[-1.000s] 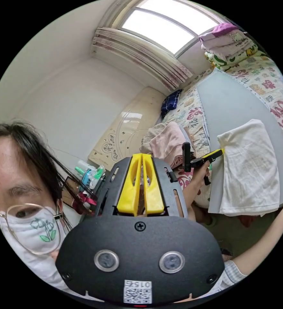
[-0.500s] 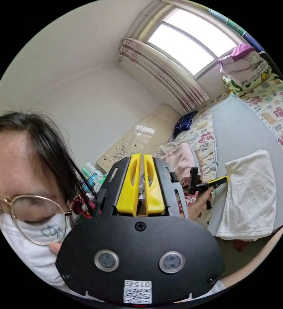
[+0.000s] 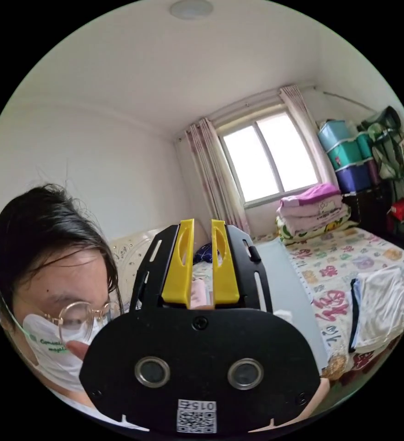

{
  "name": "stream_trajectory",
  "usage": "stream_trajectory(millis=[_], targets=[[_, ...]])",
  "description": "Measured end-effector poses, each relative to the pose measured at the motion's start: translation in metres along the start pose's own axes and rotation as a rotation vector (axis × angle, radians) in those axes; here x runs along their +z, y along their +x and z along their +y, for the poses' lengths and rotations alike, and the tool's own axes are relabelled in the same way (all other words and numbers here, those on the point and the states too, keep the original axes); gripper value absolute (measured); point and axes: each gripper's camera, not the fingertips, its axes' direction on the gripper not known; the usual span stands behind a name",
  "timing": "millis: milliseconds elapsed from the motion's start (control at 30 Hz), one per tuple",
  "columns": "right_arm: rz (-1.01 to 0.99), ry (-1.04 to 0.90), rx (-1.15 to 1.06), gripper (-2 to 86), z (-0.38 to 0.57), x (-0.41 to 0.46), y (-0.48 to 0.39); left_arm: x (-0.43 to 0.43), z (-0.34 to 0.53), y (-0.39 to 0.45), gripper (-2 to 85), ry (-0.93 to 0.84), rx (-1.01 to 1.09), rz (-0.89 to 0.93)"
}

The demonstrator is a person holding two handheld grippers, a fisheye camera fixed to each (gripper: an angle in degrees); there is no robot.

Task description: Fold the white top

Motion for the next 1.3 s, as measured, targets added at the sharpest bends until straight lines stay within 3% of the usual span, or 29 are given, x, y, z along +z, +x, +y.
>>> stream_trajectory(millis=[367,600,733,867,1000,1100,1200,1300], targets=[[0.044,0.018,-0.160,7.4,-0.006,0.006,-0.054,0.000,-0.002,-0.021,-0.7,-0.012,-0.019,-0.016],[0.090,-0.041,-0.110,7.8,-0.006,0.037,-0.030,-0.016,-0.011,-0.031,0.5,0.044,-0.023,-0.005],[0.044,-0.112,-0.110,3.2,0.010,0.068,0.037,-0.027,-0.019,-0.042,4.8,0.087,-0.045,0.002],[0.038,-0.437,0.027,0.2,0.042,0.141,0.123,-0.025,-0.030,-0.060,7.7,0.082,-0.078,0.048],[0.003,-0.556,0.069,0.0,0.075,0.184,0.178,-0.020,-0.042,-0.069,9.0,0.083,-0.085,0.066],[0.288,-0.685,0.087,0.6,0.092,0.219,0.219,-0.011,-0.053,-0.071,11.6,0.066,-0.073,0.063],[0.241,-0.745,0.044,3.9,0.101,0.249,0.258,-0.004,-0.060,-0.069,13.0,0.066,-0.062,0.024],[0.211,-0.825,0.102,12.7,0.103,0.286,0.305,-0.005,-0.068,-0.071,13.0,0.067,-0.054,0.024]])
